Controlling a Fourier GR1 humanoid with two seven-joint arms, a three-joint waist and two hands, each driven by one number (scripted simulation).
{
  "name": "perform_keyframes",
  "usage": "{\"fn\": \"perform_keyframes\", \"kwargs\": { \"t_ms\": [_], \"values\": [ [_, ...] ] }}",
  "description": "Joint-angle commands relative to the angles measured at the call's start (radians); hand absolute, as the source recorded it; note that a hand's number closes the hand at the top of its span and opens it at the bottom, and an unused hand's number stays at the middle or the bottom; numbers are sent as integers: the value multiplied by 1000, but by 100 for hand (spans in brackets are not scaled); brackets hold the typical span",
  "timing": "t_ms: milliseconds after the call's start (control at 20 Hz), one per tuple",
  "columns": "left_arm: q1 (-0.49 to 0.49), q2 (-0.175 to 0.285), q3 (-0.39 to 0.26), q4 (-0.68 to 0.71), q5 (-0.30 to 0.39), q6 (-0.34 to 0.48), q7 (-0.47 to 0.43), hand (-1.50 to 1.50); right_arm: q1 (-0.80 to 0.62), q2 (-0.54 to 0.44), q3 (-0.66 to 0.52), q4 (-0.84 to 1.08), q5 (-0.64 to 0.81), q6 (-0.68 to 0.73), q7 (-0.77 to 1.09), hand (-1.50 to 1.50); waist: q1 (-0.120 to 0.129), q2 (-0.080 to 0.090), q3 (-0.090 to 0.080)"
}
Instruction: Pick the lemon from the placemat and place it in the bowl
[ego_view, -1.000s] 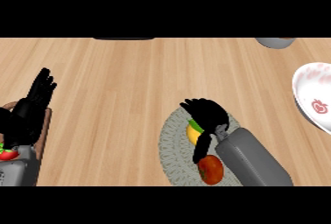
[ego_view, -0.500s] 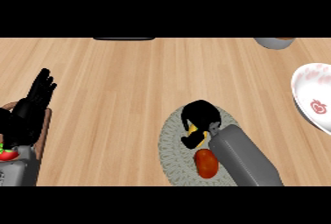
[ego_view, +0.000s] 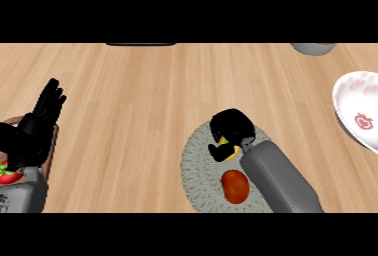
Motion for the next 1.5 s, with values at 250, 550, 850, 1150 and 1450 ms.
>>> {"fn": "perform_keyframes", "kwargs": {
  "t_ms": [250,550,850,1150,1450],
  "values": [
    [57,30,53,22,33,-36,-46,0,247,-260,-203,-337,-89,-18,49,150,-40,-7,0],
    [29,23,55,11,25,-14,-11,0,313,-323,-288,-681,-92,-41,130,150,-44,-7,0],
    [60,19,31,-72,20,-17,50,0,315,-331,-484,-968,-193,-43,239,150,-35,-11,1],
    [59,2,20,-71,25,-44,17,0,344,-352,-658,-1008,-302,10,261,150,-5,2,1],
    [8,5,44,39,5,-38,-53,0,248,-430,-802,-782,-421,16,148,150,0,5,1]
  ]
}}
